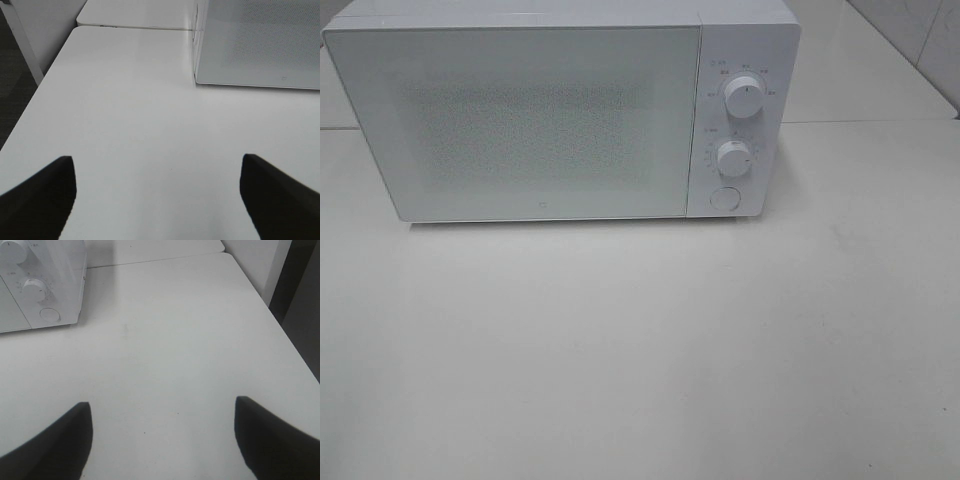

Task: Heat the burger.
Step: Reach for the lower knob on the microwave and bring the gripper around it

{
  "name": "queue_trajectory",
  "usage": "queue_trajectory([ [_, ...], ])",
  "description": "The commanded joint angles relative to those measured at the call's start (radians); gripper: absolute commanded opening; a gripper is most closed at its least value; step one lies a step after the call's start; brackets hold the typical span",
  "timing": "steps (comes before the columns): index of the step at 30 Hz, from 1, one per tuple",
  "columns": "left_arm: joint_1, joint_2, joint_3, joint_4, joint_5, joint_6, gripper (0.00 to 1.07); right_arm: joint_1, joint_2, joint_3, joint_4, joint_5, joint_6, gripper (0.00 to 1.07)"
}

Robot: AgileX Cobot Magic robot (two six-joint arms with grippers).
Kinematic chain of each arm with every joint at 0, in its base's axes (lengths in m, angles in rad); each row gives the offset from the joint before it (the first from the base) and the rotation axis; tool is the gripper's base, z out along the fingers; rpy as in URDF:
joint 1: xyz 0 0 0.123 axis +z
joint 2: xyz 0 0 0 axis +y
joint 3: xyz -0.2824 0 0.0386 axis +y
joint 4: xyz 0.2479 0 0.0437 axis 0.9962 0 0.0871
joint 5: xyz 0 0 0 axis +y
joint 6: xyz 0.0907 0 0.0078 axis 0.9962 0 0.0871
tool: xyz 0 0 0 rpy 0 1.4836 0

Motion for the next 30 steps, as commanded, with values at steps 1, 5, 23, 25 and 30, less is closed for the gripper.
queue_trajectory([
  [1, 0.005, -0.028, 0.004, -0.004, -0.011, 0.0, 0.84, -0.007, -0.018, 0.001, 0.003, -0.017, -0.004, 0.73],
  [5, 0.005, -0.028, 0.004, -0.004, -0.011, 0.0, 0.84, -0.007, 0.007, -0.013, 0.003, -0.021, -0.004, 0.73],
  [23, 0.005, -0.027, 0.004, -0.004, -0.011, 0.0, 0.84, -0.006, 0.249, 0.062, 0.004, -0.452, 0.018, 0.73],
  [25, 0.005, -0.027, 0.004, -0.004, -0.011, 0.0, 0.84, -0.006, 0.278, 0.079, 0.004, -0.504, 0.018, 0.73],
  [30, 0.005, -0.027, 0.004, -0.004, -0.011, 0.0, 0.84, -0.006, 0.36, 0.11, 0.004, -0.629, 0.021, 0.73],
])
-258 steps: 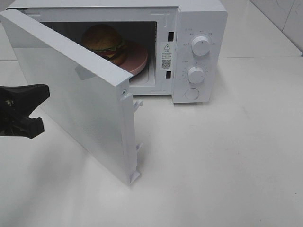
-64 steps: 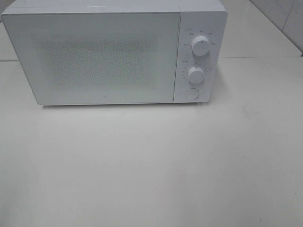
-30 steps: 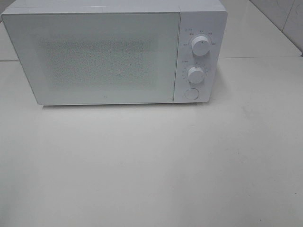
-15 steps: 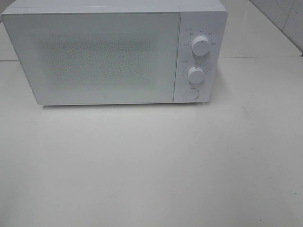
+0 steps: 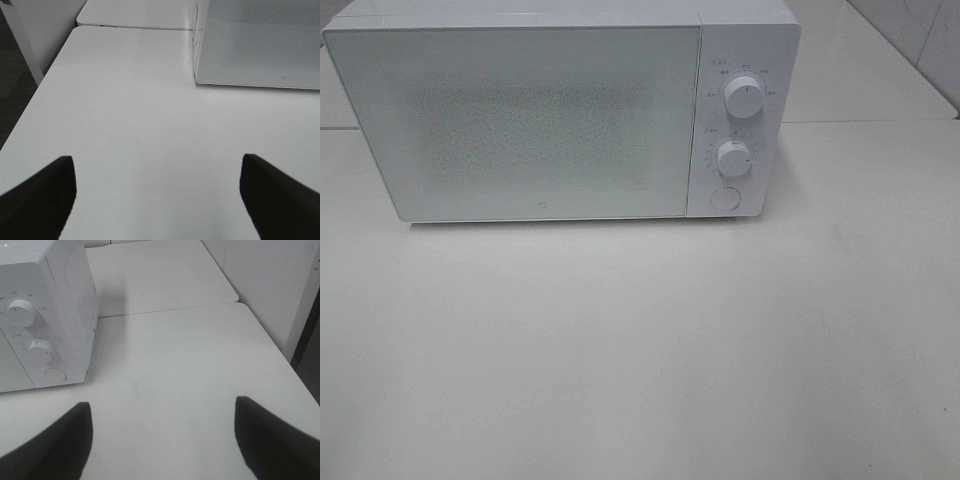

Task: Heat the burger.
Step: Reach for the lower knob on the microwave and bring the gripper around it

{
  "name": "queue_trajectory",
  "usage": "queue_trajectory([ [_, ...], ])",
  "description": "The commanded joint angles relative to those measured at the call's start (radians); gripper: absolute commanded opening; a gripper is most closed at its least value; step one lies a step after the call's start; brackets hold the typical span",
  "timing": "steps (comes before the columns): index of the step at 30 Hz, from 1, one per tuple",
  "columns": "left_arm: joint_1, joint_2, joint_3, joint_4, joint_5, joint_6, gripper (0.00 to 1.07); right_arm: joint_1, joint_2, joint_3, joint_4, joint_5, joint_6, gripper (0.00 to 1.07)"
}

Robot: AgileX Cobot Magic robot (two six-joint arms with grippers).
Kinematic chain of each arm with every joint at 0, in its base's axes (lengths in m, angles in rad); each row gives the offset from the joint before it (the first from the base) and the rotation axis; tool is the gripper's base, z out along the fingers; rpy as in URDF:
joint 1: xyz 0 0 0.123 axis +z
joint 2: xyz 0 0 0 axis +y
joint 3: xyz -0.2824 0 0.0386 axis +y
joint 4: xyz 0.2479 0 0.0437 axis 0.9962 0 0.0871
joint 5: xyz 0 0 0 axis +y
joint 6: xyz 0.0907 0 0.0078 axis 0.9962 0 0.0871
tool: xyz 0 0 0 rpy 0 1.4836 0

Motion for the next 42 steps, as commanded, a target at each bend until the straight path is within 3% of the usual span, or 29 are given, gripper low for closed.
queue_trajectory([
  [1, 0.005, -0.027, 0.004, -0.004, -0.011, 0.0, 0.84, -0.006, 0.056, 0.018, 0.004, -0.12, 0.006, 0.73],
  [8, 0.005, -0.027, 0.004, -0.004, -0.011, 0.0, 0.84, -0.006, 0.163, 0.029, 0.031, -0.314, 0.03, 0.73],
  [19, 0.005, -0.027, 0.004, -0.004, -0.011, 0.0, 0.84, -0.006, 0.353, 0.116, 0.03, -0.823, 0.048, 0.73],
  [35, 0.005, -0.027, 0.004, -0.004, -0.011, 0.0, 0.84, -0.006, 0.704, 0.125, 0.059, -1.245, 0.033, 0.73],
  [42, 0.005, -0.027, 0.004, -0.004, -0.011, 0.0, 0.84, -0.006, 0.849, 0.125, 0.059, -1.341, -0.038, 0.73],
])
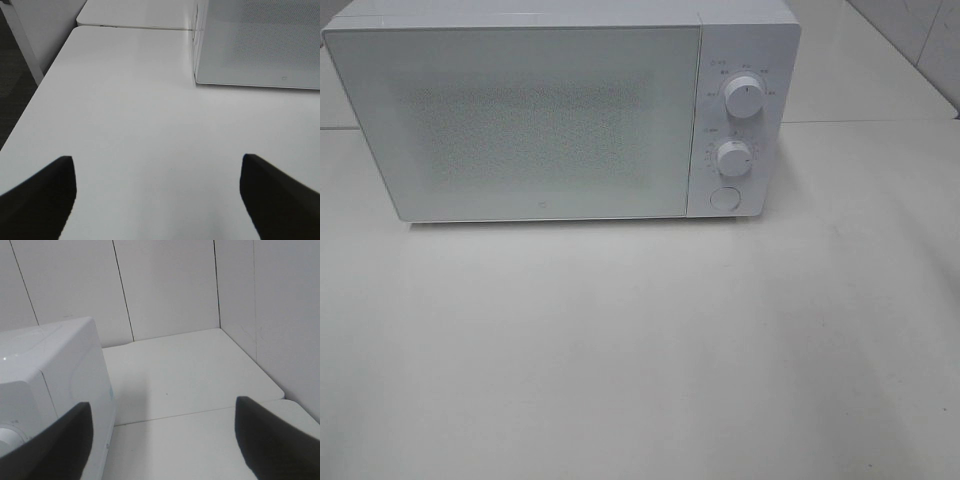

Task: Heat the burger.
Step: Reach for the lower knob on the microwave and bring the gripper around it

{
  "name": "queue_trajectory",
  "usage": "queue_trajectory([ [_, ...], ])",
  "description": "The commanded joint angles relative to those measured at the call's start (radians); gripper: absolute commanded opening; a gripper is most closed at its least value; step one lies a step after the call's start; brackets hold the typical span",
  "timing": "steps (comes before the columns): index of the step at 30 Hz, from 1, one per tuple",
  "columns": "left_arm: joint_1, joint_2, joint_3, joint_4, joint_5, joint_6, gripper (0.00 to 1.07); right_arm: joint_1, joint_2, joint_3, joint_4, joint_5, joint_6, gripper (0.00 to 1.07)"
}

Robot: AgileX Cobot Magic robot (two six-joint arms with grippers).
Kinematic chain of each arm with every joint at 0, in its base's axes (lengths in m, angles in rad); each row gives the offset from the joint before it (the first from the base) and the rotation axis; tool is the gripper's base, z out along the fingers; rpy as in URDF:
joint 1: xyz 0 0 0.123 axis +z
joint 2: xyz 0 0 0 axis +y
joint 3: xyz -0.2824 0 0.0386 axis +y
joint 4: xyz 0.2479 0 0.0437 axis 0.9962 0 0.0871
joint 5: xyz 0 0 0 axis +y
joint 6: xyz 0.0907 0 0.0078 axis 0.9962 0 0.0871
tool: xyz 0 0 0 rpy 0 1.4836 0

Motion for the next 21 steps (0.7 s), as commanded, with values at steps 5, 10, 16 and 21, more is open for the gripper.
queue_trajectory([
  [5, 0.005, -0.027, 0.004, -0.004, -0.011, 0.0, 0.84, -0.006, 0.167, 0.0, 0.034, -0.158, -0.112, 0.73],
  [10, 0.005, -0.027, 0.004, -0.004, -0.011, 0.0, 0.84, -0.006, 0.25, 0.0, 0.054, -0.198, -0.159, 0.73],
  [16, 0.005, -0.027, 0.004, -0.004, -0.011, 0.0, 0.84, -0.004, 0.34, 0.004, 0.056, -0.239, -0.159, 0.73],
  [21, 0.005, -0.027, 0.004, -0.004, -0.011, 0.0, 0.84, 0.106, 0.386, 0.041, 0.216, -0.352, -0.25, 0.73],
])
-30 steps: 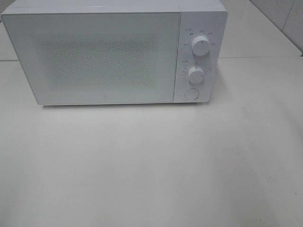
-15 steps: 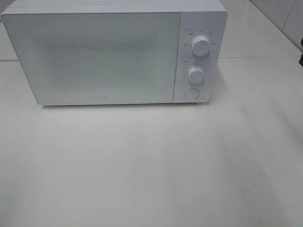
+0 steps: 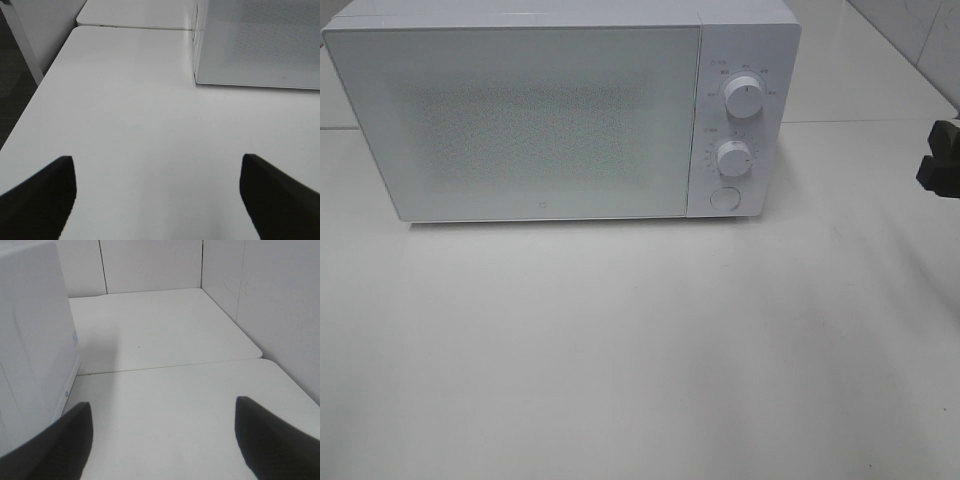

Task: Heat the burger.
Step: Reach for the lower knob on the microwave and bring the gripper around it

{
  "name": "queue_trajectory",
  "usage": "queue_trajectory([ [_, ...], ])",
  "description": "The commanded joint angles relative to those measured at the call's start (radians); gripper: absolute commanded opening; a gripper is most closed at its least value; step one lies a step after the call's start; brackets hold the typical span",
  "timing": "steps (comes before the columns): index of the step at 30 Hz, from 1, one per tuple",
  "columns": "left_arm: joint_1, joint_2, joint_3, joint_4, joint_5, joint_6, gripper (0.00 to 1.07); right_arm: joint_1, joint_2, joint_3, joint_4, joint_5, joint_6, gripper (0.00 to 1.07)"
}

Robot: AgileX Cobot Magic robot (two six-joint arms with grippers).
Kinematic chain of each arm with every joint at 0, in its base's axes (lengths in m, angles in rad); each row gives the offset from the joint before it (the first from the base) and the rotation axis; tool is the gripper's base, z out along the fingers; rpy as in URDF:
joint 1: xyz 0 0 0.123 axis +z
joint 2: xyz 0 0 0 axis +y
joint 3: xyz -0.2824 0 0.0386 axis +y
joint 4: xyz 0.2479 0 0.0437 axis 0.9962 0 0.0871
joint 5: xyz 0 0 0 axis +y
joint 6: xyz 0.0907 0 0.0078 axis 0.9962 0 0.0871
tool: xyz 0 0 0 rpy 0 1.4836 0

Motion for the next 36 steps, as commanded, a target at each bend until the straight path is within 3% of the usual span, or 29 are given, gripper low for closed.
queue_trajectory([
  [1, 0.005, -0.027, 0.004, -0.004, -0.011, 0.0, 0.84, 0.079, 0.026, 0.021, 0.125, -0.086, -0.097, 0.73],
  [11, 0.005, -0.027, 0.004, -0.004, -0.011, 0.0, 0.84, 0.344, 0.117, 0.028, 0.328, -0.188, -0.15, 0.73],
  [13, 0.005, -0.027, 0.004, -0.004, -0.011, 0.0, 0.84, 0.435, 0.138, 0.028, 0.4, -0.215, -0.156, 0.73],
  [17, 0.005, -0.027, 0.004, -0.004, -0.011, 0.0, 0.84, 0.51, 0.151, 0.028, 0.473, -0.235, -0.157, 0.73],
  [19, 0.005, -0.027, 0.004, -0.004, -0.011, 0.0, 0.84, 0.612, 0.155, 0.026, 0.557, -0.253, -0.178, 0.73],
  [22, 0.005, -0.027, 0.004, -0.004, -0.011, 0.0, 0.84, 0.637, 0.155, 0.026, 0.57, -0.256, -0.186, 0.73],
  [24, 0.005, -0.027, 0.004, -0.004, -0.011, 0.0, 0.84, 0.72, 0.156, 0.016, 0.648, -0.252, -0.228, 0.73],
  [27, 0.005, -0.027, 0.004, -0.004, -0.011, 0.0, 0.84, 0.761, 0.167, -0.009, 0.702, -0.251, -0.255, 0.73],
  [36, 0.005, -0.021, 0.004, -0.004, -0.011, 0.0, 0.84, 0.772, 0.233, -0.105, 0.704, -0.224, -0.25, 0.73],
])
